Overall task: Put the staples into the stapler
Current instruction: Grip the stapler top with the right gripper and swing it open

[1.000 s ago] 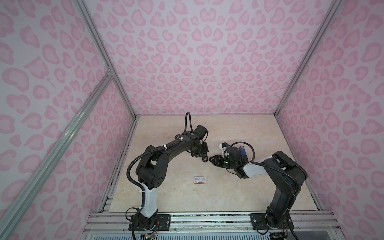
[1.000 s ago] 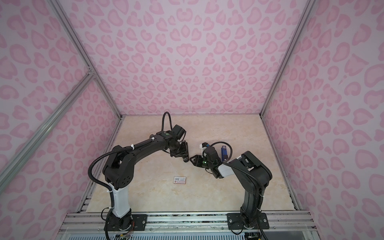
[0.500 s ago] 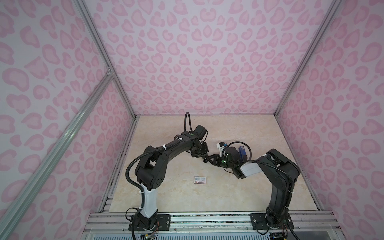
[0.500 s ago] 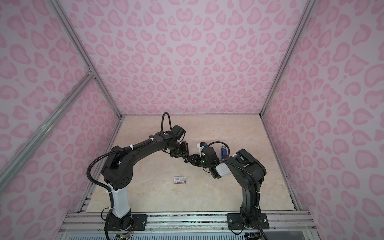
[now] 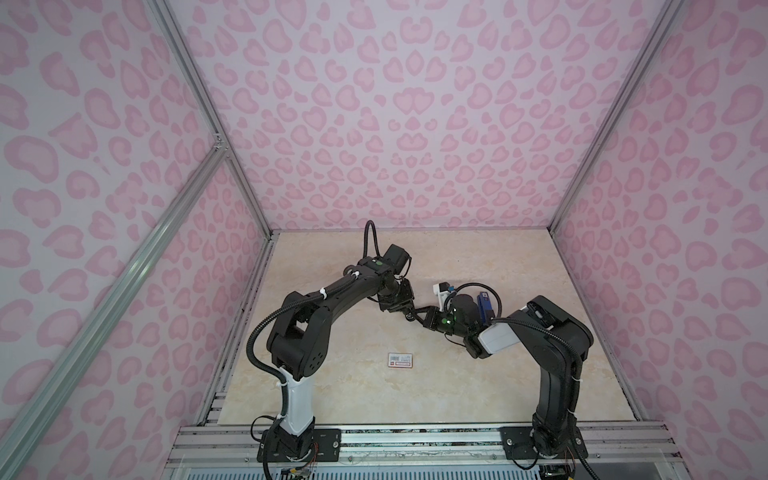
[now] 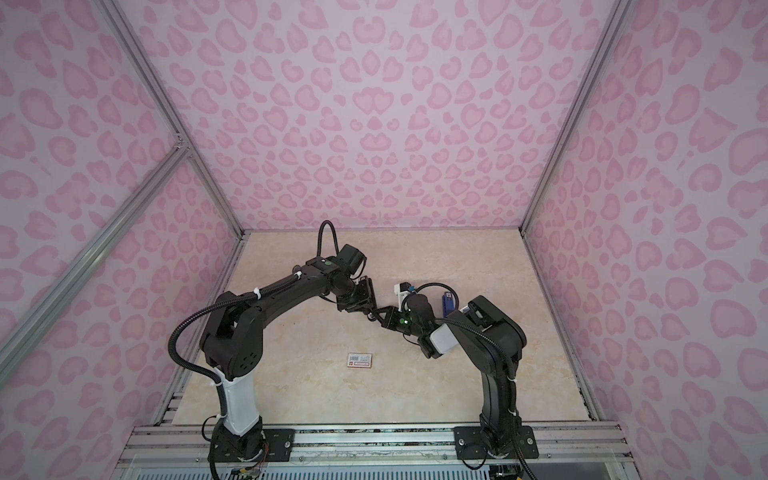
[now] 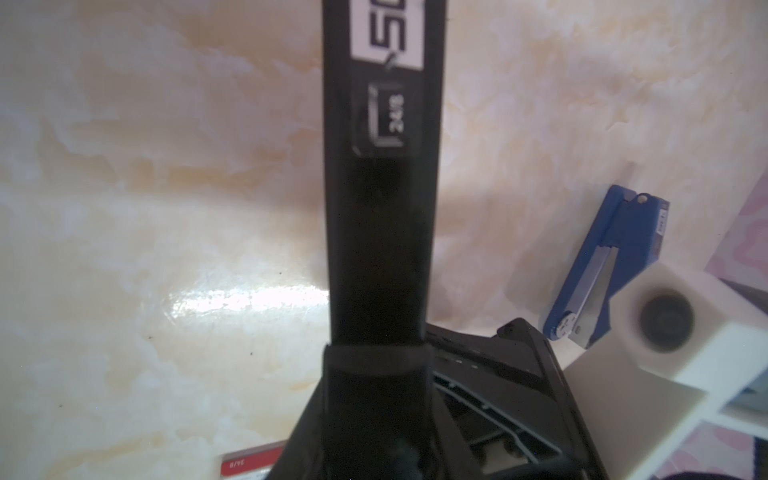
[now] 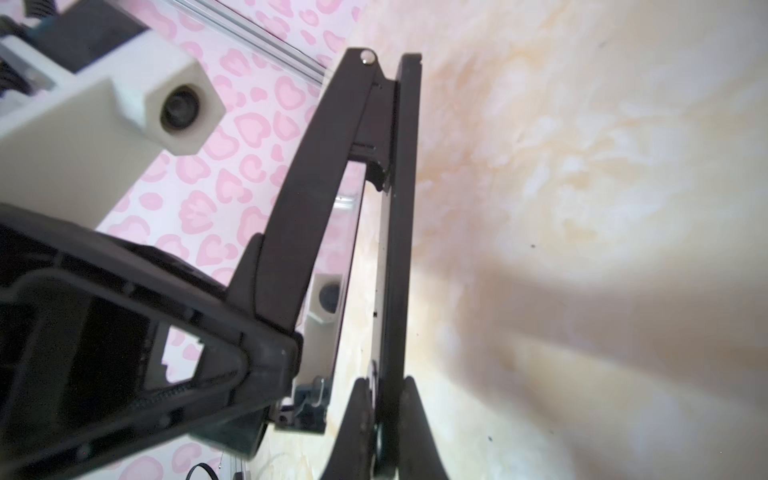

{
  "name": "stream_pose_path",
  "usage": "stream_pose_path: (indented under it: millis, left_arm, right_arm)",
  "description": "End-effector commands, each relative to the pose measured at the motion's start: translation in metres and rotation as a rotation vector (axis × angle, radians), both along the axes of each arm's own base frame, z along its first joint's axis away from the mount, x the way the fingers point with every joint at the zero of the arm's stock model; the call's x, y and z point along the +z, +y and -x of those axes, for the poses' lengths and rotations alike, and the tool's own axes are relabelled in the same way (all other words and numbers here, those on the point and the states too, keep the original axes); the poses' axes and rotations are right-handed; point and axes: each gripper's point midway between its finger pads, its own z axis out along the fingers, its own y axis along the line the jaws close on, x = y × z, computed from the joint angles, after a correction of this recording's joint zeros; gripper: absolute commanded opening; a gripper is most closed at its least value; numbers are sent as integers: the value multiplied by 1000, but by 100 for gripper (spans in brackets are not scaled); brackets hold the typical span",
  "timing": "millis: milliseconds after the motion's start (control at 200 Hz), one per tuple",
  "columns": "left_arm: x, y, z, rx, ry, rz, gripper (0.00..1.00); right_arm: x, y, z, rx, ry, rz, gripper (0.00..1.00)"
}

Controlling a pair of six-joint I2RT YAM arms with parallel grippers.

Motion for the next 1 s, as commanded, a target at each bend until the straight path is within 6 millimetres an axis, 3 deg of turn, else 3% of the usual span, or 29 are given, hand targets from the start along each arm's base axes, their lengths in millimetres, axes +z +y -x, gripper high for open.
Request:
stream_pose_path:
  millis: [0,480,740,995]
  left_arm:
    - [33,4,-40,26,-144,44,3]
    - [45,32,-88,66,-162,53,3]
    - [26,57,-121,85,-137,6,3]
    - [2,68,-147,88,-103,-10,3]
  right_arm:
    - [-45,-8,36,94,111,102,0]
    - [-56,-18,64,146,165,135,0]
    - [-58,-20,75,173,186,137,0]
    - [-59,-22,84,200,194,143,0]
